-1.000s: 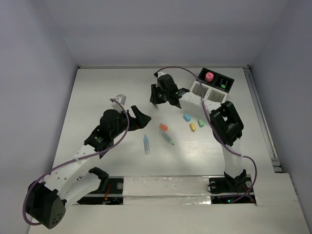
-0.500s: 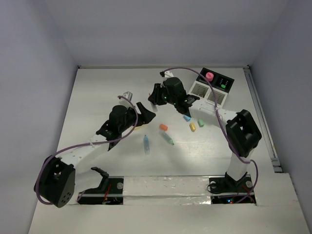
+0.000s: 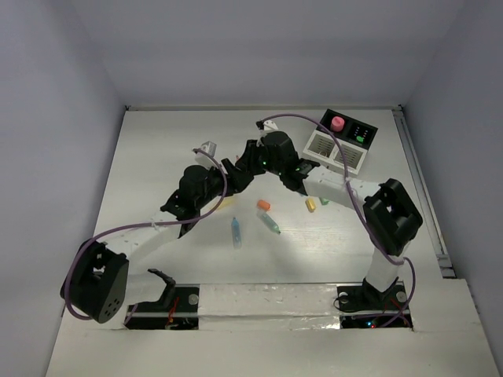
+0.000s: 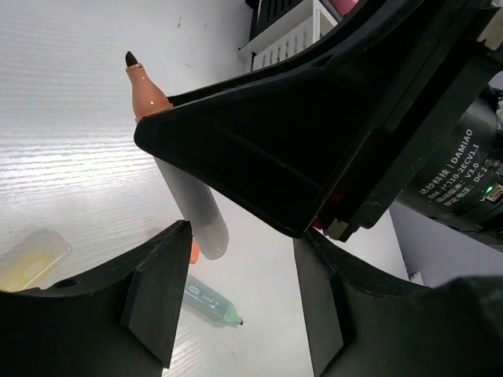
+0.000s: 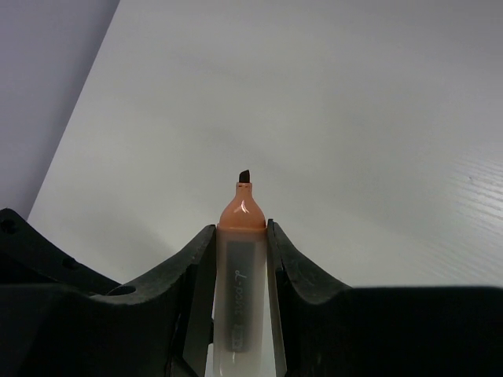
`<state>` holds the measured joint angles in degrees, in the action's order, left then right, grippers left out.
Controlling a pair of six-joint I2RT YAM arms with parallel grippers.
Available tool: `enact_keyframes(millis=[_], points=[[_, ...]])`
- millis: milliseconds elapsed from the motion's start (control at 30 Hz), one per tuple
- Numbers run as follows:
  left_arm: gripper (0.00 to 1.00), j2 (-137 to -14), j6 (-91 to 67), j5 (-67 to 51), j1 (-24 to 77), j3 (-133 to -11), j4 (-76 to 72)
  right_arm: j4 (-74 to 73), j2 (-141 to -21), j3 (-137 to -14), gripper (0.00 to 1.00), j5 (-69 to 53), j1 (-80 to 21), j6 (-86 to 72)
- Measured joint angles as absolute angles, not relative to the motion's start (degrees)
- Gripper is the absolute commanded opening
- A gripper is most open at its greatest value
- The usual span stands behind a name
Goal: Sort the stationery into containers
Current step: Pick up the pen from the center of the board.
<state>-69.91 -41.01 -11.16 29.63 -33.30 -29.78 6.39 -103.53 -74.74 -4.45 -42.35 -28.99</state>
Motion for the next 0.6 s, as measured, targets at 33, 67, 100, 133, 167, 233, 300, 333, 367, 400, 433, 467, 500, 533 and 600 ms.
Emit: enact_keyframes(millis=[33, 67, 100, 133, 167, 233, 300, 333, 367, 400, 433, 467, 500, 533, 600], points=[[0.48, -70.04, -40.93, -11.11, 29.74, -33.58, -29.85, 6.98, -103.48, -74.50, 0.12, -4.21, -42.33, -29.23], [0.47, -70.06, -40.77, -10.90, 29.91, -33.78, -29.76, 7.40, -103.37, -74.26, 0.12, -4.08, -42.28, -29.47], [0.46, -70.06, -40.56, -10.70, 30.04, -33.80, -29.85, 7.79, -103.18, -73.95, 0.12, -3.99, -42.24, -29.74], [0.46, -70.06, -40.36, -10.48, 30.28, -33.85, -29.95, 8.05, -103.02, -73.71, 0.12, -3.88, -42.24, -29.87], [0.45, -70.06, -40.23, -10.28, 30.48, -33.89, -30.04, 8.40, -102.78, -73.34, 0.12, -3.77, -42.19, -30.06], [0.43, -70.15, -39.86, -10.07, 30.87, -33.93, -30.13, 9.08, -102.32, -72.40, 0.12, -3.53, -42.13, -30.59], [0.42, -70.54, -39.38, -9.74, 31.40, -34.35, -30.00, 9.58, -102.02, -71.70, 0.12, -3.07, -42.04, -31.05], [0.43, -70.76, -39.16, -9.26, 31.66, -34.61, -29.76, 9.72, -101.93, -71.48, 0.12, -2.79, -41.95, -31.16], [0.43, -70.89, -38.81, -8.73, 31.97, -34.79, -29.65, 9.78, -101.86, -71.40, 0.12, -2.57, -41.93, -31.29], [0.43, -70.94, -38.61, -8.21, 32.18, -34.89, -29.47, 9.89, -101.82, -71.29, 0.12, -2.33, -41.91, -31.35], [0.44, -70.94, -38.33, -7.66, 32.29, -34.96, -29.28, 9.96, -101.75, -71.18, 0.12, -2.09, -41.91, -31.44], [0.46, -70.94, -38.04, -6.98, 32.73, -35.09, -29.12, 10.11, -101.69, -71.07, 0.12, -1.89, -41.91, -31.53], [0.47, -70.94, -37.76, -6.35, 32.99, -35.27, -28.84, 10.39, -101.58, -70.83, 0.12, -1.69, -41.91, -31.62], [0.48, -70.94, -37.54, -5.85, 33.17, -35.38, -28.53, 10.74, -101.36, -70.57, 0.12, -1.41, -41.91, -31.77], [0.50, -70.91, -37.28, -4.71, 33.69, -35.48, -28.25, 10.94, -100.99, -70.13, 0.12, -1.02, -41.91, -31.88]])
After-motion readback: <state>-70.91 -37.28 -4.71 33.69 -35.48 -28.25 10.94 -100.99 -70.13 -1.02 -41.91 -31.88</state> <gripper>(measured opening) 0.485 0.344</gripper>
